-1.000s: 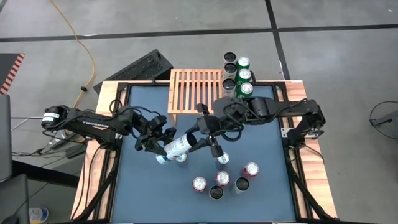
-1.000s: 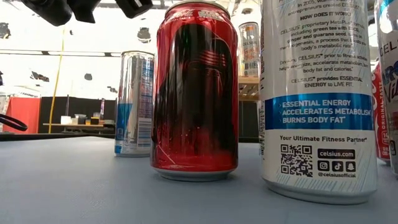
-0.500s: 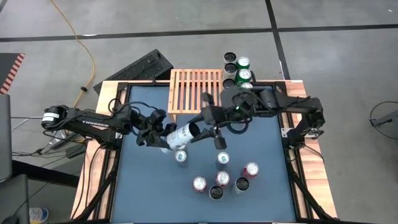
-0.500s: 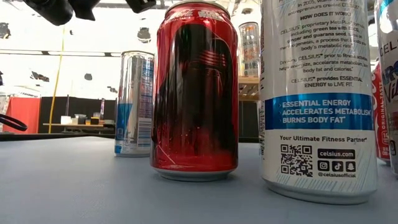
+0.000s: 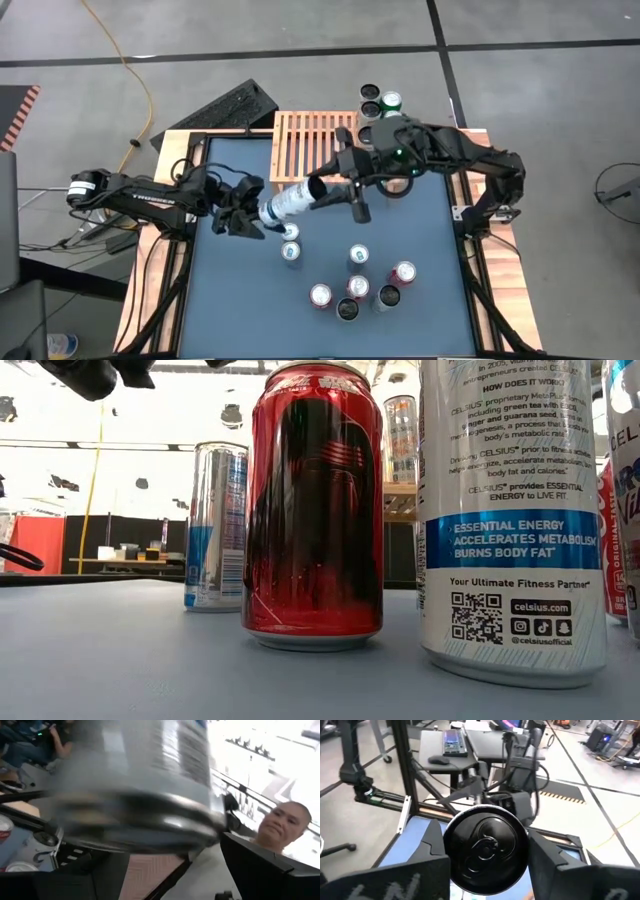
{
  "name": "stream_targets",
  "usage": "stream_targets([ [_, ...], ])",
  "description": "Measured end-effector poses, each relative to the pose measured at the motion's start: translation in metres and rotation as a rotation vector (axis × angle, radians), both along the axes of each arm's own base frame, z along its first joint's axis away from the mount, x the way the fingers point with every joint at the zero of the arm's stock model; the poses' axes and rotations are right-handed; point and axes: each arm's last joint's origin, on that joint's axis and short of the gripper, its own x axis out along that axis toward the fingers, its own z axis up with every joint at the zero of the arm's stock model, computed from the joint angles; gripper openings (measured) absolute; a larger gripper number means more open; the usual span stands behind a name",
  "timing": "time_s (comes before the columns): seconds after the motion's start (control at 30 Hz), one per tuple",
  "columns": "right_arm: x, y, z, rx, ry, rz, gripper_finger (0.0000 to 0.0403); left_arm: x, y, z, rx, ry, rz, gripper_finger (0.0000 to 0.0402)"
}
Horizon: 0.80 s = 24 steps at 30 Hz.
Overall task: Place canned beverage on shelf
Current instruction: Put the left white-blue soda can on the shelf
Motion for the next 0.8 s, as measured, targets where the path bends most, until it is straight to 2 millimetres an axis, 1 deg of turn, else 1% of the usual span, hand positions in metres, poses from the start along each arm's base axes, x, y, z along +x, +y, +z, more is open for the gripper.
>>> stream_targets([
  [0.07,-0.002,-0.004,0.003,-0.001,-0.004,-0.014,0.0139,0.0,0.0,0.0,0.019,-0.01,-0.007,0.0293],
  [0.17,-0.006,-0.014,0.006,-0.018,0.004,-0.084,0.0139,0.0,-0.001,-0.001,0.036,-0.01,-0.022,0.0293],
  [0.37,-0.017,-0.052,0.006,-0.065,0.08,-0.27,0.0139,0.001,-0.002,-0.005,0.062,0.034,-0.064,0.0293],
  [0.5,-0.022,-0.08,0.002,-0.058,0.133,-0.352,0.0139,0.003,-0.002,-0.01,0.062,0.094,-0.079,0.0293],
  [0.63,-0.022,-0.103,-0.005,-0.033,0.172,-0.388,0.0139,0.005,-0.002,-0.013,0.071,0.128,-0.085,0.0293],
  [0.7,-0.016,-0.112,-0.011,-0.03,0.191,-0.393,0.0139,0.005,-0.002,-0.015,0.083,0.134,-0.083,0.0293],
  [0.8,-0.015,-0.127,-0.016,-0.027,0.216,-0.421,0.0139,0.005,0.001,-0.015,0.086,0.139,-0.076,0.0293],
])
